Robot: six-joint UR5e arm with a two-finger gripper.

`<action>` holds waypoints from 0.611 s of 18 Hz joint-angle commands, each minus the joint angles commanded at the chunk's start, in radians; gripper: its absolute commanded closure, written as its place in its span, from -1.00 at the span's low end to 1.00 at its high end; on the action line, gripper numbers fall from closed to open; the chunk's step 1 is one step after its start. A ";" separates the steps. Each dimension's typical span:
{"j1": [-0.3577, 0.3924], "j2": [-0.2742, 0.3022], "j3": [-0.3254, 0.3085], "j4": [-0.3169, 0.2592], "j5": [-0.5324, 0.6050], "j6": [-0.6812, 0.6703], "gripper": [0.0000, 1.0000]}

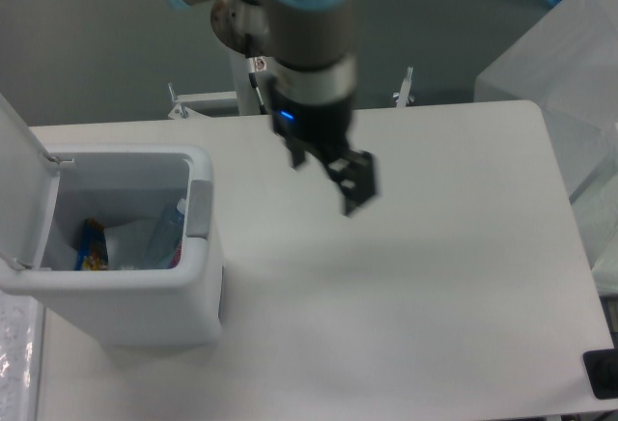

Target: Place the trash in the trash can

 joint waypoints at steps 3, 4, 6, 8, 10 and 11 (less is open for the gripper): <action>0.055 -0.080 0.015 0.043 -0.003 0.008 -1.00; 0.078 -0.098 0.015 0.060 -0.009 0.012 -1.00; 0.112 -0.140 0.026 0.089 -0.032 0.059 -1.00; 0.132 -0.173 0.032 0.117 -0.031 0.127 -1.00; 0.167 -0.184 0.040 0.121 -0.034 0.152 -1.00; 0.177 -0.195 0.046 0.121 -0.035 0.169 -1.00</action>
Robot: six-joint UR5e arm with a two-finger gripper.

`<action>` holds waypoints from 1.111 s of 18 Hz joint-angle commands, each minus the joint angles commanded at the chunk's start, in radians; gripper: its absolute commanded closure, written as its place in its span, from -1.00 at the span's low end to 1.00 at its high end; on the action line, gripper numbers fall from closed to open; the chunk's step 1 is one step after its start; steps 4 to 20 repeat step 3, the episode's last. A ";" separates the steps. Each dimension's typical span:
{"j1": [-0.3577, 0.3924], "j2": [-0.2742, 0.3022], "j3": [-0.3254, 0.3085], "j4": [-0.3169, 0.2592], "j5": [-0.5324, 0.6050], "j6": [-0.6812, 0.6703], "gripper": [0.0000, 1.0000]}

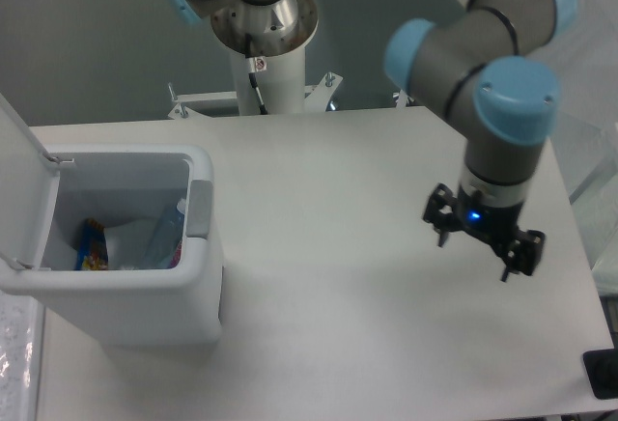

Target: Place the trash in the trash can

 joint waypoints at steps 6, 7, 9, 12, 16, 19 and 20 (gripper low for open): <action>0.014 -0.005 -0.006 -0.002 0.002 0.040 -1.00; 0.014 -0.005 -0.006 -0.002 0.002 0.040 -1.00; 0.014 -0.005 -0.006 -0.002 0.002 0.040 -1.00; 0.014 -0.005 -0.006 -0.002 0.002 0.040 -1.00; 0.014 -0.005 -0.006 -0.002 0.002 0.040 -1.00; 0.014 -0.005 -0.006 -0.002 0.002 0.040 -1.00; 0.014 -0.005 -0.006 -0.002 0.002 0.040 -1.00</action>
